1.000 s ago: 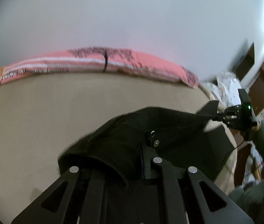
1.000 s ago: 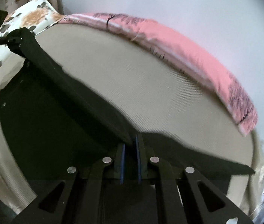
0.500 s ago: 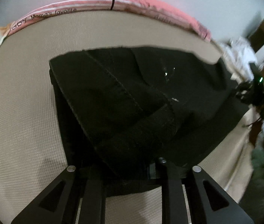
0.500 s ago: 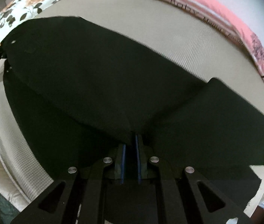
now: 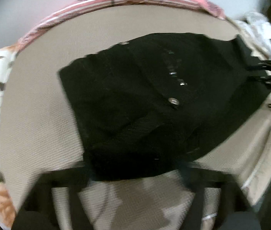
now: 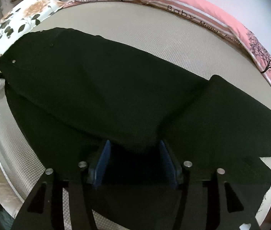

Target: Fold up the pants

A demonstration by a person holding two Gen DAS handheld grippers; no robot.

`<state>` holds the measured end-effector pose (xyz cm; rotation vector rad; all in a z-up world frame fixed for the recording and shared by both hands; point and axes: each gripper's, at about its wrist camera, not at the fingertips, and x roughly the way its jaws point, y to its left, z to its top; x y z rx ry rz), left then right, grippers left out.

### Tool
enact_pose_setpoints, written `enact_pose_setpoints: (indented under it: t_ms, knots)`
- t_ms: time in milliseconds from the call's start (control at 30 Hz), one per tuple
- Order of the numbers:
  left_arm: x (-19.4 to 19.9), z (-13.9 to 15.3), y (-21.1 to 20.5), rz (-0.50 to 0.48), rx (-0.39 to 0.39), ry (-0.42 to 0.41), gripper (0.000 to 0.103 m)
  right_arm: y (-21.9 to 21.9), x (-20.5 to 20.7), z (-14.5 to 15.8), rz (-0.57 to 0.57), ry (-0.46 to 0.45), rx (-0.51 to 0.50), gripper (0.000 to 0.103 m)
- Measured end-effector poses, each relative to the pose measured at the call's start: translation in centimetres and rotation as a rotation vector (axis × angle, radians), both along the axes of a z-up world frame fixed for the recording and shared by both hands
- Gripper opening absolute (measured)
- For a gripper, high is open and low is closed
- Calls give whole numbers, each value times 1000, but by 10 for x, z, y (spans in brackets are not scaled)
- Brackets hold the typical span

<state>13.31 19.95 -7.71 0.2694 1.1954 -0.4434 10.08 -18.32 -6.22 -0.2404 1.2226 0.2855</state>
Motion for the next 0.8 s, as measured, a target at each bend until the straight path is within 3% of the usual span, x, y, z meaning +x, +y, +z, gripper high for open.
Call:
enact_pose_setpoints:
  t_ms: [200,267,333,467,533,800]
  knots:
    - [-9,20,23,110,-82,-26,92,-1,-15,12,-35,-37,35,51]
    - [-13,27,36,178,-136,-30,92,-10,-20,22,-75,-46,86,51]
    - [-18,33,55,282,-241,-19,92,-21,-25,30,-119,-44,150,51]
    - [-29,32,72,485,-414,78,89,-41,-31,32,-238,-15,253,51]
    - [-38,32,69,528,-483,91,86,-54,-38,29,-308,9,317,51]
    - [-30,-2,53,718,-640,228,68,-90,-45,-3,-542,89,516,52]
